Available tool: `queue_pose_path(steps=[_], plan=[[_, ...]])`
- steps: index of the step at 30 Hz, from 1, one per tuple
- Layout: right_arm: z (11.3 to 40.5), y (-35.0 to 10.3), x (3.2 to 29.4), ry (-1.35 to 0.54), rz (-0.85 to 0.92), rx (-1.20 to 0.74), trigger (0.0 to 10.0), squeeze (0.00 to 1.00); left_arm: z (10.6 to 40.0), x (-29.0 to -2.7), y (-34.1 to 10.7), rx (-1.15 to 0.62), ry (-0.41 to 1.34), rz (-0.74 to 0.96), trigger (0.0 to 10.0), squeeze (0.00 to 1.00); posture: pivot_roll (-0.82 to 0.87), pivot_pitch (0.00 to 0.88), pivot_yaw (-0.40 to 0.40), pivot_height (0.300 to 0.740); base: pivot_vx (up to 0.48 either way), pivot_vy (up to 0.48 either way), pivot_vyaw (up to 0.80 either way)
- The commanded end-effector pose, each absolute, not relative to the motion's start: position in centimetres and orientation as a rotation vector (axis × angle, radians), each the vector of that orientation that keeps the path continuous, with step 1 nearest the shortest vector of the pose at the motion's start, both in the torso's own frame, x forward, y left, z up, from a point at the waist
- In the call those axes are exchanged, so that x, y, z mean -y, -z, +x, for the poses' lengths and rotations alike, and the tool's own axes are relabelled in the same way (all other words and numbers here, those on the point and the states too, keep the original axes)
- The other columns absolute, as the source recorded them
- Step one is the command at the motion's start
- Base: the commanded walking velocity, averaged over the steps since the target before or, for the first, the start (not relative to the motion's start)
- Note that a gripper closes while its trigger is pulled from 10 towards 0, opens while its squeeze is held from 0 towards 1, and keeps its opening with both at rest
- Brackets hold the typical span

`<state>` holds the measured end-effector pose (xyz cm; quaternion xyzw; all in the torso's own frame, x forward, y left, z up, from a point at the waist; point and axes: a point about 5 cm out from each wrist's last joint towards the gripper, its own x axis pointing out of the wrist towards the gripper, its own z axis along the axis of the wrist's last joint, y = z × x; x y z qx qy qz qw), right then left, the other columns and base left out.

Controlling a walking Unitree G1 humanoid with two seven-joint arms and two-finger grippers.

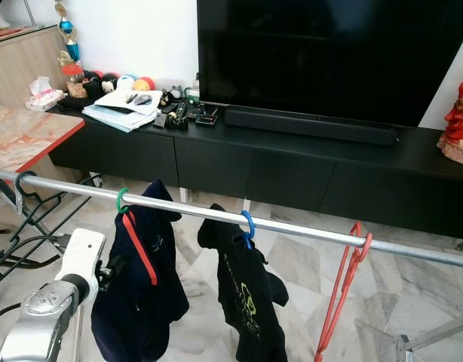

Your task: Hang hanger

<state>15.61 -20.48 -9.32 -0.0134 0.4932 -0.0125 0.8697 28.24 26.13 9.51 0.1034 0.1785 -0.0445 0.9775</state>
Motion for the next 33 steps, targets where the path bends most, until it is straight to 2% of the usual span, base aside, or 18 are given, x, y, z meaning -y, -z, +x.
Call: queue_pose_path(steps=[1,3,7,11,13,20,23,25,28,33], plan=[[15.3,9.4,20.5,0.041,-0.015,-1.037,10.0,0.0,28.5,-26.4,-9.3,-0.365,0.077,0.231,10.0,0.0,0.05,0.006,-0.022,0.74,0.0,0.0,0.0],[15.4,9.4,20.4,0.038,-0.016,-1.037,10.0,0.0,28.8,-27.1,-9.2,-0.356,0.006,0.252,10.0,0.0,0.05,0.006,-0.022,0.74,0.0,0.0,0.0],[15.4,9.4,20.4,0.037,-0.015,-1.036,10.0,0.0,29.3,-26.9,-9.4,-0.327,-0.019,0.228,10.0,0.0,0.06,0.004,-0.024,0.74,0.0,0.0,0.0],[15.4,9.4,20.4,0.036,-0.014,-1.034,10.0,0.0,29.6,-25.7,-8.8,-0.338,0.044,0.168,10.0,0.0,0.05,0.003,-0.024,0.74,0.0,0.0,0.0],[15.4,9.4,20.4,0.037,-0.012,-1.033,10.0,0.0,29.5,-24.4,-7.7,-0.4,0.139,0.176,10.0,0.0,0.05,0.002,-0.023,0.74,0.0,0.0,0.0],[15.3,9.4,20.4,0.041,-0.008,-1.035,10.0,0.0,29.5,-23.1,-6.8,-0.428,0.218,0.157,10.0,0.0,0.05,0.003,-0.022,0.74,0.0,0.0,0.0],[15.2,9.5,20.4,0.041,-0.01,-1.038,10.0,0.0,29.9,-23.2,-7.2,-0.396,0.192,0.172,10.0,0.0,0.05,0.0,-0.018,0.74,0.0,0.0,0.0],[15.2,9.5,20.4,0.039,-0.011,-1.04,10.0,0.0,30.6,-24.3,-7.8,-0.377,0.074,0.234,10.0,0.0,0.05,0.0,-0.018,0.74,0.0,0.0,0.0],[15.2,9.5,20.3,0.035,-0.013,-1.04,10.0,0.0,31.0,-25.0,-7.9,-0.377,-0.006,0.267,10.0,0.0,0.05,0.0,-0.018,0.74,0.0,0.0,0.0],[15.3,9.5,20.3,0.031,-0.013,-1.039,10.0,0.0,31.8,-24.5,-8.0,-0.364,-0.052,0.254,10.0,0.0,0.05,0.0,-0.018,0.74,0.0,0.0,0.0]])
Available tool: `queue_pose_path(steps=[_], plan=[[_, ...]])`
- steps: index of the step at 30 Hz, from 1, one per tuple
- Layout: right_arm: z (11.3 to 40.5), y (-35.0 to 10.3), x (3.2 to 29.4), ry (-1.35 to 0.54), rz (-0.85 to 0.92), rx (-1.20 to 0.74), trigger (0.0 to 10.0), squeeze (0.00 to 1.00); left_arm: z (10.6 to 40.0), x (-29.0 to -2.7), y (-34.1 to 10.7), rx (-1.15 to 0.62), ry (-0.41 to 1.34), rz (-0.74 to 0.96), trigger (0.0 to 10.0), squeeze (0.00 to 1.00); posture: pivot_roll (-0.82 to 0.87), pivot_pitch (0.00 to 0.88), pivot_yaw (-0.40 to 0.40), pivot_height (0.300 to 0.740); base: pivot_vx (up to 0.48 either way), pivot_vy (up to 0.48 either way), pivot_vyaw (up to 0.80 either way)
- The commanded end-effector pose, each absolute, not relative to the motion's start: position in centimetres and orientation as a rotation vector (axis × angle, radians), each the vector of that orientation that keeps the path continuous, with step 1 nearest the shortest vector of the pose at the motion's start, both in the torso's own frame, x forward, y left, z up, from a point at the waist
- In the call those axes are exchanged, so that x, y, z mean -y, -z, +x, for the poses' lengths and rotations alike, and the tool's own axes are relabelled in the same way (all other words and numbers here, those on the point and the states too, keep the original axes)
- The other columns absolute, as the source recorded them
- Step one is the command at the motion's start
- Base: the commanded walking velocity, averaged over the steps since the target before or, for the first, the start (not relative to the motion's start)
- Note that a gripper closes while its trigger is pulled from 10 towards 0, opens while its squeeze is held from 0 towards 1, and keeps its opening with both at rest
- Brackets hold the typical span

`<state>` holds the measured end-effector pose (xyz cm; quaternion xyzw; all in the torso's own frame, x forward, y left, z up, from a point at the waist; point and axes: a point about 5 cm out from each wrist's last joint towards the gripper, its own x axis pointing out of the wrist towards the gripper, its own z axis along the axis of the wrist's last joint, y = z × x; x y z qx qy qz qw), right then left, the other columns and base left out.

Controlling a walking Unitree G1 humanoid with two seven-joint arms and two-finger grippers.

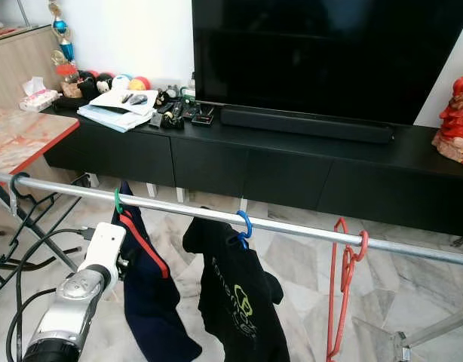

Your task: Hang hanger

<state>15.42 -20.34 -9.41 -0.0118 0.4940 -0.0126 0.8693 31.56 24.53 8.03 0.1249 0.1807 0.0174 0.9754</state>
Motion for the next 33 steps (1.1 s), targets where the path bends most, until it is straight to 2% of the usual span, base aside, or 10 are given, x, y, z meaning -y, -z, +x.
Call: queue_pose_path(steps=[1,7,8,9,10,11,12,23,33], plan=[[15.3,9.5,20.3,0.031,-0.013,-1.038,10.0,0.0,31.9,-24.3,-7.9,-0.371,-0.055,0.25,10.0,0.0,0.04,0.0,-0.015,0.74,0.0,0.0,0.0],[15.2,9.5,20.3,0.035,-0.011,-1.038,10.0,0.0,32.8,-22.6,-7.2,-0.381,-0.046,0.217,10.0,0.0,0.04,0.0,-0.012,0.74,0.0,0.0,0.0],[15.2,9.5,20.3,0.036,-0.01,-1.038,10.0,0.0,32.8,-22.5,-7.2,-0.377,-0.045,0.205,8.5,0.0,0.03,0.0,-0.009,0.74,0.0,0.0,0.0],[15.2,9.5,20.3,0.036,-0.01,-1.039,10.0,0.0,32.9,-22.5,-7.2,-0.374,-0.045,0.197,8.5,0.0,0.03,0.0,-0.009,0.74,0.0,0.0,0.0],[15.2,9.5,20.3,0.036,-0.01,-1.039,10.0,0.0,32.9,-22.4,-7.2,-0.37,-0.043,0.187,7.3,0.0,0.03,0.0,-0.009,0.74,0.0,0.0,0.0],[15.2,9.5,20.3,0.037,-0.01,-1.039,10.0,0.0,33.0,-22.4,-7.2,-0.366,-0.04,0.176,2.0,0.0,0.03,0.0,-0.009,0.74,0.0,0.0,0.0],[15.2,9.5,20.3,0.037,-0.009,-1.039,10.0,0.0,33.0,-22.4,-7.3,-0.361,-0.041,0.176,0.0,0.0,0.03,0.0,-0.007,0.74,0.0,0.0,0.0],[15.6,9.4,19.9,0.031,-0.008,-1.033,10.0,0.0,33.2,-23.8,-8.2,-0.313,-0.092,0.213,0.0,0.0,0.04,0.0,-0.016,0.74,0.0,0.0,0.0],[17.1,9.0,19.0,0.02,-0.006,-1.014,10.0,0.0,32.8,-23.2,-7.5,-0.347,-0.06,0.249,0.0,0.0,0.05,0.0,-0.019,0.74,0.0,0.0,0.0]])
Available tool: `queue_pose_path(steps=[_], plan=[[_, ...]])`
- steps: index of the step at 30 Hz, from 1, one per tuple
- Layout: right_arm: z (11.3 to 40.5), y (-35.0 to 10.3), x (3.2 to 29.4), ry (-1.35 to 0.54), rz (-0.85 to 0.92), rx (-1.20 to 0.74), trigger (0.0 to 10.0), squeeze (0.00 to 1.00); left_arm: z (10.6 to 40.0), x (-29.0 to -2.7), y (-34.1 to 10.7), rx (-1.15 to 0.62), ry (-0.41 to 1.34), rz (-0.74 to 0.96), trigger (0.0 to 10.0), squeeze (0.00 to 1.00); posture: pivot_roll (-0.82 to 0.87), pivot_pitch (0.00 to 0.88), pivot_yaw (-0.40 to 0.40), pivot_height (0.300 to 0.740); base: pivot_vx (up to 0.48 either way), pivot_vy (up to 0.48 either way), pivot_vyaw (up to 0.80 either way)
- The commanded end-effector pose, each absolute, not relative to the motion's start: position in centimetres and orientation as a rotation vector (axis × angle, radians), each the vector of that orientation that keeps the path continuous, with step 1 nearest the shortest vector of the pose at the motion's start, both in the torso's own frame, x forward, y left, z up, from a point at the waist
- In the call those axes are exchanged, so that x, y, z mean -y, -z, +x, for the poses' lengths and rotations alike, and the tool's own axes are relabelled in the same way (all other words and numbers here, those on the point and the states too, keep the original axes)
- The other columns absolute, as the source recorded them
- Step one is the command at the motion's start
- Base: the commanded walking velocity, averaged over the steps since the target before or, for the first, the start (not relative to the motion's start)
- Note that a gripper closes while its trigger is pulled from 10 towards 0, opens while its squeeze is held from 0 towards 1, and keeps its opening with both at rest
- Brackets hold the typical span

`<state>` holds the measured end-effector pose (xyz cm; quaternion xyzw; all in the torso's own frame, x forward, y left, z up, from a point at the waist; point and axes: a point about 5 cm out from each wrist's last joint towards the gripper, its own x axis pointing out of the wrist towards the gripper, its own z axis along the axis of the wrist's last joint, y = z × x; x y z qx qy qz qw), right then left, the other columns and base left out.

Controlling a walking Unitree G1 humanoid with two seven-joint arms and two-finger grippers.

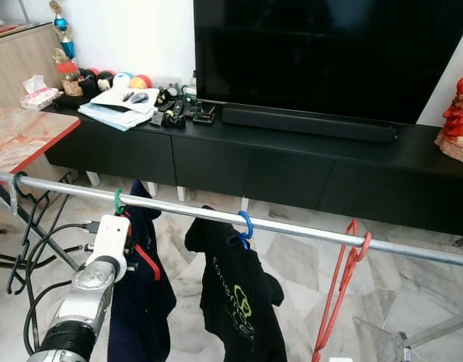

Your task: Hang hanger

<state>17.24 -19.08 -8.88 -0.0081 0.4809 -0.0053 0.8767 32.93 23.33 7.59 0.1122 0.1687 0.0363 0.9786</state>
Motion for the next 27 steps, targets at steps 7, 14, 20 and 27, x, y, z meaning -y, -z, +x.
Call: queue_pose_path(steps=[7,14,20,27], plan=[[16.9,9.1,18.8,0.018,-0.004,-1.013,10.0,0.0,32.8,-23.3,-7.8,-0.336,-0.051,0.264,0.0,0.0,0.05,0.002,-0.017,0.74,0.0,0.0,0.0],[15.6,9.2,20.9,0.033,-0.009,-1.015,10.0,0.0,32.5,-23.3,-8.2,-0.298,-0.037,0.312,0.0,0.0,0.06,0.007,-0.02,0.74,0.0,0.0,0.0],[14.0,9.2,23.4,0.054,-0.017,-1.028,10.0,0.0,32.0,-23.6,-9.2,-0.19,-0.054,0.265,0.0,0.0,0.05,0.008,-0.022,0.74,0.0,0.0,0.0],[13.4,9.4,23.3,0.057,-0.02,-1.037,10.0,0.0,30.9,-23.8,-10.5,-0.09,-0.046,0.226,0.0,0.0,0.06,0.011,-0.027,0.74,0.0,0.0,0.0]])
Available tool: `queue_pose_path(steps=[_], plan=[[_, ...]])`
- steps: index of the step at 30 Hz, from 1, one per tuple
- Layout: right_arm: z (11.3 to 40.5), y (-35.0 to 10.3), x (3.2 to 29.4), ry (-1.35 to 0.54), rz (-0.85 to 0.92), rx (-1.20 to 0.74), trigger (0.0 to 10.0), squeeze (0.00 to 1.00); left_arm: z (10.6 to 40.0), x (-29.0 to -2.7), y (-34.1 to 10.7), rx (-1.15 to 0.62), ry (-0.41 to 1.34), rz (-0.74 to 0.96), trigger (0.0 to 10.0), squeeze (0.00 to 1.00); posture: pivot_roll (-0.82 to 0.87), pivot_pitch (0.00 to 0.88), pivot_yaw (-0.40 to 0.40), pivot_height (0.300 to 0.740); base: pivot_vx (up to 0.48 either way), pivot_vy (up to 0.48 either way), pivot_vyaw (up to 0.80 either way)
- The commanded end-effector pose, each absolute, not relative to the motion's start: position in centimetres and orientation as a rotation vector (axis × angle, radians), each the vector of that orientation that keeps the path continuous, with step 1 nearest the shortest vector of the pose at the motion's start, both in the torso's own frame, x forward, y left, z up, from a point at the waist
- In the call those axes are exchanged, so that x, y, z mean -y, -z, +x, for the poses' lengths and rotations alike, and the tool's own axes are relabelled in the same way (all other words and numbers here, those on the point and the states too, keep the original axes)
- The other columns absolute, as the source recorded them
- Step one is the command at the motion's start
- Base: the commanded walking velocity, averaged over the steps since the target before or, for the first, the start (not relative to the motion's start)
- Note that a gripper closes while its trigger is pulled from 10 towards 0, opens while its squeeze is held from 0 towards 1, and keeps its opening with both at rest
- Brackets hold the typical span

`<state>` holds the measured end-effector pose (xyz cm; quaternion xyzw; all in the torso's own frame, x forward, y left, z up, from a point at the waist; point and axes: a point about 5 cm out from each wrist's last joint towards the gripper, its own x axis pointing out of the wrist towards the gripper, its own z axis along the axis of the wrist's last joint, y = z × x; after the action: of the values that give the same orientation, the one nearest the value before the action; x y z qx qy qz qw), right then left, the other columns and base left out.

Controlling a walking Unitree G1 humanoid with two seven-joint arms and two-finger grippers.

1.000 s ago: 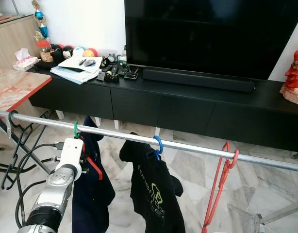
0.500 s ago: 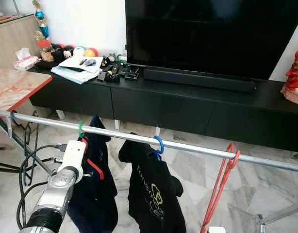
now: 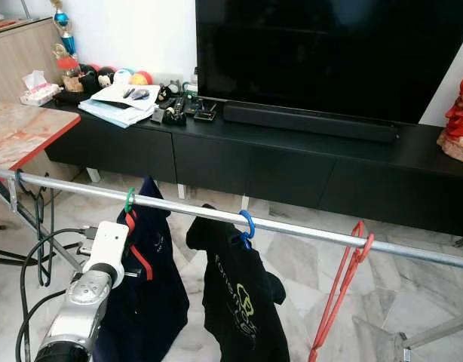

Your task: Hang hanger

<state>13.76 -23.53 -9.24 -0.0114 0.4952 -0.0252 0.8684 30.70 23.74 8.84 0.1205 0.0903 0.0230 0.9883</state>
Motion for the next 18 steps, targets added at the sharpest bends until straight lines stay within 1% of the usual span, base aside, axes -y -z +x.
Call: queue_pose_path(steps=[1,4,5,7,8,10,11,12,13,14,17,18], plan=[[13.4,9.5,23.0,0.054,-0.018,-1.038,10.0,0.0,30.6,-23.8,-10.6,-0.079,-0.043,0.225,0.0,0.0,0.06,0.011,-0.027,0.74,0.0,0.0,0.0],[13.6,9.6,22.1,0.045,-0.015,-1.037,10.0,0.0,29.8,-23.8,-10.7,-0.056,-0.036,0.207,0.0,0.0,0.06,0.011,-0.027,0.74,0.0,0.0,0.0],[13.8,9.7,21.4,0.038,-0.014,-1.036,10.0,0.0,29.3,-23.9,-10.7,-0.049,-0.033,0.203,0.0,0.0,0.06,0.011,-0.027,0.74,0.0,0.0,0.0],[13.8,9.7,21.4,0.038,-0.014,-1.036,10.0,0.0,29.3,-23.9,-10.7,-0.049,-0.033,0.203,0.0,0.0,0.06,0.011,-0.027,0.74,0.0,0.0,0.0],[14.0,9.8,20.4,0.03,-0.012,-1.035,10.0,0.0,28.8,-23.9,-10.6,-0.045,-0.028,0.206,0.0,0.0,0.06,0.011,-0.027,0.74,0.0,0.0,0.0],[15.2,9.9,17.3,0.002,-0.005,-1.029,10.0,0.0,27.4,-23.7,-9.8,-0.063,-0.002,0.237,0.1,0.0,0.06,0.01,-0.027,0.74,0.0,0.0,0.0],[15.2,9.9,17.3,0.002,-0.005,-1.029,10.0,0.0,27.4,-23.7,-9.8,-0.063,-0.002,0.237,0.1,0.0,0.06,0.01,-0.027,0.74,0.0,0.0,0.0],[15.8,9.7,15.8,-0.012,-0.004,-1.024,10.0,0.0,26.4,-23.4,-9.1,-0.086,0.024,0.26,5.5,0.0,0.07,0.011,-0.027,0.74,0.0,0.0,0.0],[15.8,9.7,15.8,-0.012,-0.004,-1.024,10.0,0.0,26.4,-23.4,-9.1,-0.086,0.024,0.26,5.5,0.0,0.07,0.011,-0.027,0.74,0.0,0.0,0.0],[16.0,9.7,15.5,-0.015,-0.003,-1.022,10.0,0.0,26.1,-23.2,-8.8,-0.095,0.032,0.262,10.0,0.0,0.06,0.012,-0.028,0.74,0.0,0.0,0.0],[16.7,9.5,14.5,-0.023,-0.003,-1.012,10.0,0.0,25.6,-22.5,-8.5,-0.096,0.047,0.264,10.0,0.0,0.06,0.013,-0.03,0.74,0.0,0.0,0.0],[16.7,9.5,14.6,-0.019,-0.004,-1.011,10.0,0.0,25.6,-22.3,-8.5,-0.097,0.051,0.267,10.0,0.0,0.06,0.013,-0.03,0.74,0.0,0.0,0.0]])
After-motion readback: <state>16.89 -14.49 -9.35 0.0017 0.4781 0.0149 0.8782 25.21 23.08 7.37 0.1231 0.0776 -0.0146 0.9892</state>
